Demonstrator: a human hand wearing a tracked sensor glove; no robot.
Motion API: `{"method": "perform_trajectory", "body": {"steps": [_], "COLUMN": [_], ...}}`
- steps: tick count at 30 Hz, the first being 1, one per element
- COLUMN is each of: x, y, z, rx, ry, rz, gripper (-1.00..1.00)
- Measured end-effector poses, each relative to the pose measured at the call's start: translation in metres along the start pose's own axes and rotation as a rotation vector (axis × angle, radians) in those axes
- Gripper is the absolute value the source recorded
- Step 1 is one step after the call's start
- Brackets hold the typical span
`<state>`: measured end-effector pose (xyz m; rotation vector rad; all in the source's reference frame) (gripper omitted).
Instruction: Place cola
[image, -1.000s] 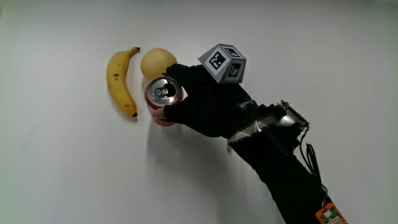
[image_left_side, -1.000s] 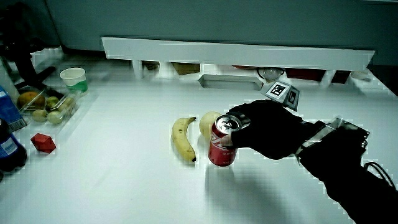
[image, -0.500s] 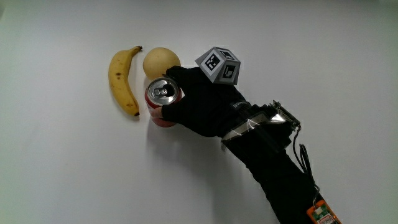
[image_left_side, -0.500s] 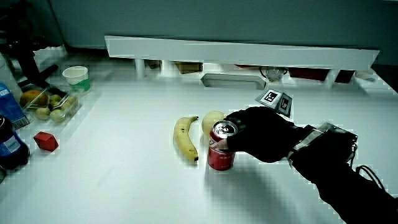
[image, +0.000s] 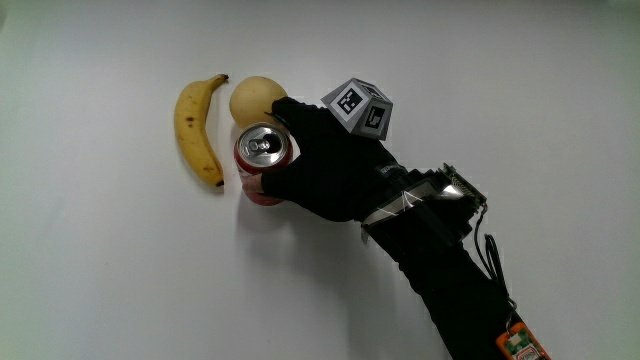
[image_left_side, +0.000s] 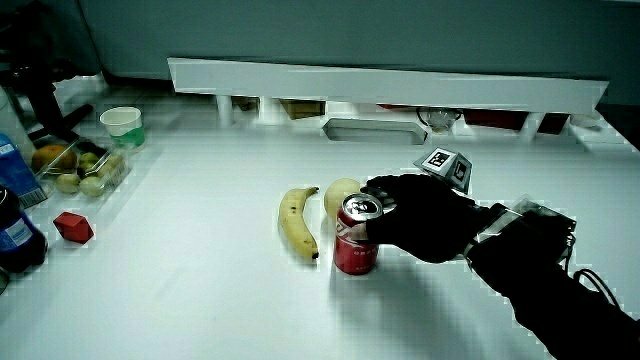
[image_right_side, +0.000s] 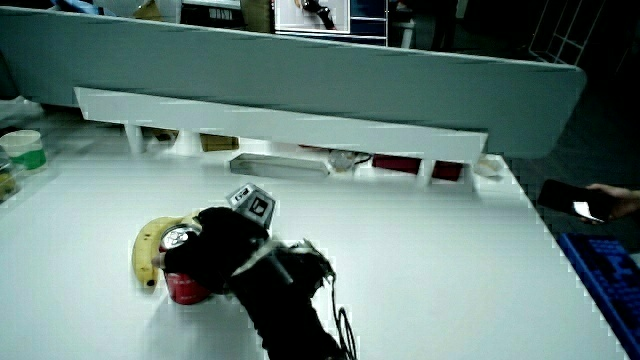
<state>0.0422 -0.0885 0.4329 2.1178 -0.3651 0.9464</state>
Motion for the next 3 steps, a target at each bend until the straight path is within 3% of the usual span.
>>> {"method": "perform_trajectory", "body": {"steps": [3], "x": [0.0034], "y": [-0.0038], "z": [0.0016], "rx": [0.003], "ry": [0.006], "rz": [-0.016], "gripper": [-0.74]}}
